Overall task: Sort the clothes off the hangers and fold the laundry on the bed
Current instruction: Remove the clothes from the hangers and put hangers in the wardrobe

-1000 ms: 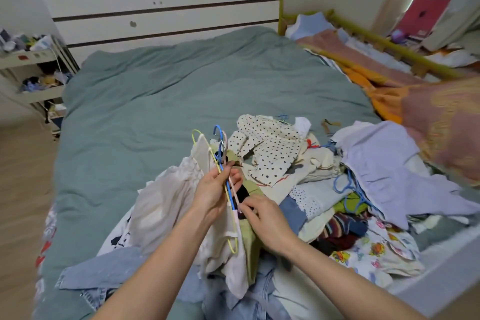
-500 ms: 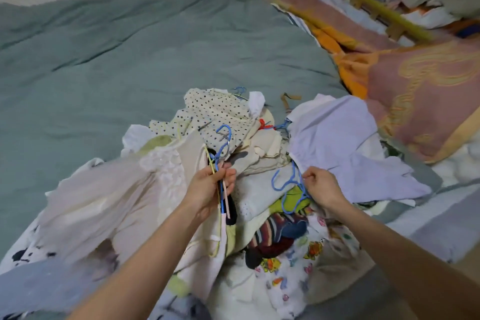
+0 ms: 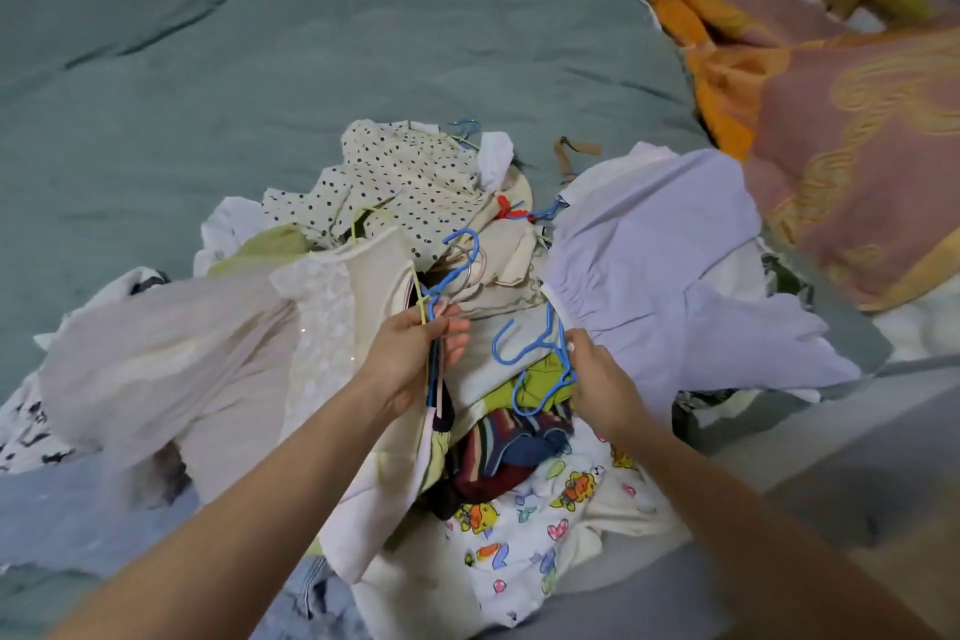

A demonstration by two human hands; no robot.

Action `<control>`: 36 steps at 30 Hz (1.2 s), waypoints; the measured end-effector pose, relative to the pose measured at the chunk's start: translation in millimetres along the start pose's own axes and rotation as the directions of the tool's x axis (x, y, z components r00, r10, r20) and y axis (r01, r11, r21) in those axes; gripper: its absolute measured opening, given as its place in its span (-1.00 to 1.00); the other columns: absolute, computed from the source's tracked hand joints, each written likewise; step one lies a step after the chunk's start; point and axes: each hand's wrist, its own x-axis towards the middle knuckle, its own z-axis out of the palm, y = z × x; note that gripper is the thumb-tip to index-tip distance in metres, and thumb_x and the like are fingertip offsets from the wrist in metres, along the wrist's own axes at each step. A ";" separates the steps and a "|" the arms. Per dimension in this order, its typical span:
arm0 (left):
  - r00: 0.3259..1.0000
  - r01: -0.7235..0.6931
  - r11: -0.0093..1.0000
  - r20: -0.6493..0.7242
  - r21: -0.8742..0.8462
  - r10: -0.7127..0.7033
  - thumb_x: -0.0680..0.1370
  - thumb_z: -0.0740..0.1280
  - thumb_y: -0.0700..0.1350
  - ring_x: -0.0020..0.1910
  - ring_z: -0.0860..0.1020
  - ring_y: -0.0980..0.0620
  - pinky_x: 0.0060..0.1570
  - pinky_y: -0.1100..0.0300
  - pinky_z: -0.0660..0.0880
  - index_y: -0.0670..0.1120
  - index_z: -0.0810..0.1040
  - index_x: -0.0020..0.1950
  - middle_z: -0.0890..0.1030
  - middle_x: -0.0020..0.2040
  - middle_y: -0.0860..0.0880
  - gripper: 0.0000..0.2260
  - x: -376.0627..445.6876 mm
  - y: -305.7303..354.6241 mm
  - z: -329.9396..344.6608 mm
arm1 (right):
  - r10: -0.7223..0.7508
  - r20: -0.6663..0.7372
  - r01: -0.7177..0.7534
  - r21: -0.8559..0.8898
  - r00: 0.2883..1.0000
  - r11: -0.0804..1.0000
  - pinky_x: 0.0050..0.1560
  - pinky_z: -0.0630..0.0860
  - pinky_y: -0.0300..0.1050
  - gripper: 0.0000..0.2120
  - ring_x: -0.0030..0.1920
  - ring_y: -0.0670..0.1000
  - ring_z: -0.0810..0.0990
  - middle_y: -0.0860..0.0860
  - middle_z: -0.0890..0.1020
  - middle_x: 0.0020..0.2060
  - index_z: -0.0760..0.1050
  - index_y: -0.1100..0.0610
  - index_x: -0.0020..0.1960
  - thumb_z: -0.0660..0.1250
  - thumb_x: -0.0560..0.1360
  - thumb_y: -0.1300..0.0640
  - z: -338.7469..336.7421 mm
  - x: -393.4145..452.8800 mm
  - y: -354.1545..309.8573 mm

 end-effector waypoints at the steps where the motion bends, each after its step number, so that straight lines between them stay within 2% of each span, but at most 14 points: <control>1: 1.000 -0.002 1.000 -0.006 -0.002 0.002 0.64 0.14 -0.31 -0.41 0.60 0.10 -0.37 0.28 0.57 -0.21 0.55 0.05 0.64 -0.22 -0.09 -0.80 0.5 0.4 1.2 | -0.025 -0.002 0.025 -0.020 1.000 0.999 -0.06 0.40 -0.08 -0.43 0.10 0.07 0.45 0.03 0.46 0.05 0.22 0.06 0.32 0.22 0.40 0.45 2.5 -2.2 2.6; 7: 1.000 -0.007 1.000 -0.015 0.011 0.008 0.64 0.14 -0.31 -0.40 0.59 0.10 -0.35 0.28 0.58 -0.22 0.54 0.09 0.65 -0.20 -0.09 -0.82 0.9 0.7 7.3 | -0.197 -0.136 0.167 -0.202 0.971 0.965 -0.13 0.42 -0.08 -0.40 -0.01 0.11 0.53 0.08 0.57 -0.02 0.33 0.17 0.33 0.31 0.33 0.46 10.3 1.5 2.0; 11: 1.000 -0.009 1.000 -0.013 0.004 0.009 0.64 0.13 -0.31 -0.39 0.60 0.10 -0.34 0.28 0.58 -0.22 0.54 0.09 0.64 -0.18 -0.10 -0.81 0.1 2.0 4.5 | -0.112 -0.097 0.105 -0.071 0.989 0.992 -0.31 0.39 -0.09 -0.66 -0.25 0.09 0.55 0.07 0.55 -0.10 0.27 0.12 0.30 0.16 0.55 0.31 1.6 3.9 7.5; 13: 1.000 -0.001 1.000 -0.011 0.003 0.001 0.64 0.13 -0.32 -0.38 0.60 0.08 -0.34 0.26 0.58 -0.24 0.53 0.11 0.64 -0.16 -0.12 -0.81 1.4 3.8 4.5 | -0.104 -0.146 0.104 -0.007 0.984 0.995 -0.42 0.37 -0.10 -0.74 -0.39 0.04 0.50 0.04 0.51 -0.25 0.29 0.10 0.28 0.12 0.60 0.23 -14.2 3.4 11.8; 15: 1.000 0.009 1.000 -0.017 0.006 -0.009 0.64 0.13 -0.33 -0.39 0.61 0.07 -0.36 0.26 0.59 -0.25 0.52 0.14 0.64 -0.14 -0.13 -0.80 3.4 4.7 6.6 | -0.002 -0.219 0.045 0.190 0.976 0.981 -0.39 0.37 -0.08 -0.81 -0.37 0.07 0.49 0.03 0.49 -0.32 0.35 0.08 0.20 0.09 0.62 0.22 -42.5 5.2 15.9; 17: 1.000 0.012 1.000 -0.027 0.001 -0.012 0.63 0.13 -0.35 -0.41 0.61 0.08 -0.39 0.26 0.58 -0.26 0.52 0.14 0.64 -0.14 -0.14 -0.80 5.8 4.3 9.7 | 0.045 -0.365 0.059 0.270 0.930 0.961 -0.31 0.34 -0.08 -0.82 -0.31 0.09 0.48 0.06 0.51 -0.29 0.42 0.12 0.07 0.09 0.59 0.31 -79.0 9.5 20.5; 19: 0.999 0.017 1.000 -0.032 -0.007 -0.017 0.63 0.13 -0.36 -0.43 0.61 0.08 -0.42 0.26 0.57 -0.25 0.51 0.12 0.64 -0.14 -0.14 -0.81 6.6 3.6 12.4 | 0.003 -0.545 0.106 0.169 0.839 0.980 -0.28 0.29 -0.06 -0.78 -0.25 0.12 0.46 0.11 0.49 -0.24 0.44 0.21 -0.01 0.11 0.50 0.44 -113.6 11.4 22.0; 21: 0.999 0.019 1.000 -0.034 -0.017 -0.020 0.63 0.12 -0.37 -0.45 0.60 0.09 -0.43 0.27 0.57 -0.24 0.51 0.08 0.63 -0.15 -0.14 -0.81 7.1 3.1 13.9 | -0.041 -0.613 0.115 0.082 0.789 0.990 -0.29 0.28 -0.04 -0.79 -0.24 0.12 0.42 0.17 0.46 -0.22 0.45 0.28 -0.02 0.13 0.46 0.48 -131.4 13.5 19.0; 23: 0.999 0.019 0.999 -0.031 -0.027 -0.019 0.62 0.12 -0.37 -0.44 0.60 0.09 -0.42 0.28 0.57 -0.23 0.52 0.04 0.63 -0.15 -0.14 -0.81 7.3 2.8 13.9 | -0.069 -0.552 0.114 0.048 0.831 0.992 -0.29 0.31 -0.02 -0.77 -0.24 0.13 0.43 0.17 0.47 -0.20 0.46 0.26 0.00 0.13 0.46 0.47 -128.5 17.3 9.9; 27: 0.999 0.018 1.000 -0.028 -0.018 -0.018 0.62 0.13 -0.37 -0.39 0.61 0.07 -0.39 0.27 0.57 -0.21 0.54 0.01 0.64 -0.13 -0.13 -0.79 7.4 2.1 11.1 | -0.089 -0.238 0.092 0.005 0.967 0.996 -0.27 0.39 -0.07 -0.71 -0.23 0.09 0.50 0.05 0.51 -0.18 0.44 0.11 0.12 0.12 0.52 0.39 -68.5 26.9 -4.5; 29: 0.999 0.023 1.000 -0.028 -0.020 -0.024 0.62 0.12 -0.36 -0.37 0.62 0.07 -0.38 0.27 0.58 -0.22 0.53 0.05 0.65 -0.13 -0.13 -0.80 8.1 1.8 8.1 | -0.051 -0.081 0.054 0.040 0.995 0.998 -0.15 0.52 0.02 -0.58 -0.16 0.09 0.55 0.09 0.58 -0.06 0.42 0.04 0.25 0.08 0.51 0.40 -36.6 30.0 -8.0; 31: 0.999 0.027 0.999 -0.026 -0.028 -0.028 0.61 0.14 -0.36 -0.39 0.62 0.08 -0.38 0.26 0.58 -0.24 0.53 0.12 0.66 -0.14 -0.12 -0.80 9.2 2.3 5.0 | -0.019 0.054 0.014 0.100 0.998 0.995 -0.15 0.52 -0.01 -0.41 -0.16 0.07 0.55 0.10 0.57 0.00 0.31 -0.03 0.41 0.04 0.49 0.42 -13.9 32.3 -10.4; 33: 0.999 0.031 0.999 -0.021 -0.036 -0.031 0.61 0.15 -0.36 -0.40 0.62 0.09 -0.39 0.27 0.57 -0.26 0.52 0.17 0.67 -0.16 -0.11 -0.79 10.0 2.7 3.7 | -0.012 0.105 -0.005 0.156 0.994 0.988 -0.19 0.47 -0.02 -0.33 -0.22 0.07 0.50 0.09 0.54 -0.05 0.16 -0.13 0.50 0.05 0.52 0.40 -4.6 30.4 -12.4; 36: 0.999 0.028 0.999 -0.017 -0.040 -0.029 0.61 0.15 -0.36 -0.41 0.62 0.09 -0.40 0.27 0.58 -0.26 0.52 0.17 0.68 -0.22 -0.09 -0.79 10.1 2.6 2.9 | -0.068 0.057 0.052 0.246 0.996 0.968 0.05 0.46 -0.05 -0.47 0.03 0.10 0.53 0.08 0.52 0.12 0.27 -0.10 0.46 0.15 0.57 0.30 -2.8 29.5 -10.0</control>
